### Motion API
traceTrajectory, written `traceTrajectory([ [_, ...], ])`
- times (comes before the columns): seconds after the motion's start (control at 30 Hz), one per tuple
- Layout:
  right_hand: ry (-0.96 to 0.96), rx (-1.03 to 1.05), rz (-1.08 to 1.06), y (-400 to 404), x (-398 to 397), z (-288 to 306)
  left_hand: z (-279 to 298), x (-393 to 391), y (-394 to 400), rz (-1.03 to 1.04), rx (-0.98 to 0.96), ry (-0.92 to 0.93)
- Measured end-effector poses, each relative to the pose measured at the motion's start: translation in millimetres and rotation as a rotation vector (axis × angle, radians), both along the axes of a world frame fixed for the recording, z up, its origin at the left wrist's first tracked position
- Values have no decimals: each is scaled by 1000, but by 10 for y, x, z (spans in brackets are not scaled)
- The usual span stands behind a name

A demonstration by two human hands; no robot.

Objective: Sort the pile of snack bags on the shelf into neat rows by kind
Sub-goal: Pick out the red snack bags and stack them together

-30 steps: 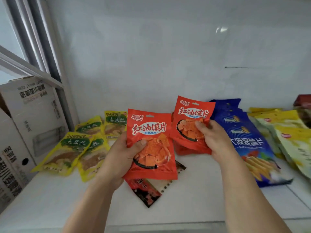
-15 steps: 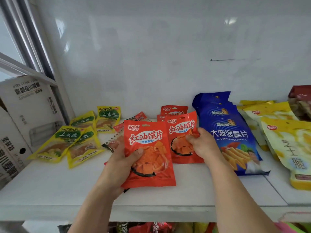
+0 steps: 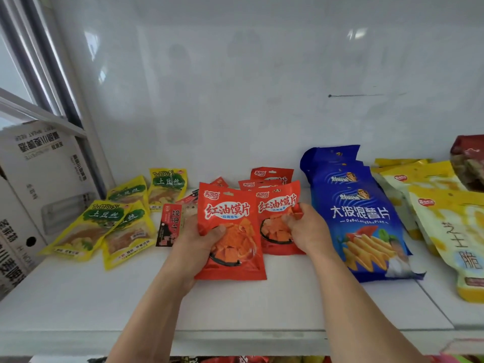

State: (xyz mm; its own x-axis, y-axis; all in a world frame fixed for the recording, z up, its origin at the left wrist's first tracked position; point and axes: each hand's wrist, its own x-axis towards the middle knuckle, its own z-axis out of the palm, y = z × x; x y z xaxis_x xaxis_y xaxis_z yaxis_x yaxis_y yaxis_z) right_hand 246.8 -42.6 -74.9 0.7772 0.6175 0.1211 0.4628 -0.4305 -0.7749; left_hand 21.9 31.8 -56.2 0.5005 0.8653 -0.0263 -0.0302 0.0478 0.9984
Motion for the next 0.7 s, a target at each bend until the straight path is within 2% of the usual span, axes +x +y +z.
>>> traceTrajectory([
  [0.2,25,82,-42,8,15,7,-97,320,-99,-74,64,63],
  [0.33,60,119,-50,-20,7,57,-194,602,-183,0,198,194],
  [0.53,31,113,-71,19,29,-47,-256,848,-304,40,369,366],
  [0.7,-80,47,-86,41,25,-80,-265,956,-315,53,451,433],
])
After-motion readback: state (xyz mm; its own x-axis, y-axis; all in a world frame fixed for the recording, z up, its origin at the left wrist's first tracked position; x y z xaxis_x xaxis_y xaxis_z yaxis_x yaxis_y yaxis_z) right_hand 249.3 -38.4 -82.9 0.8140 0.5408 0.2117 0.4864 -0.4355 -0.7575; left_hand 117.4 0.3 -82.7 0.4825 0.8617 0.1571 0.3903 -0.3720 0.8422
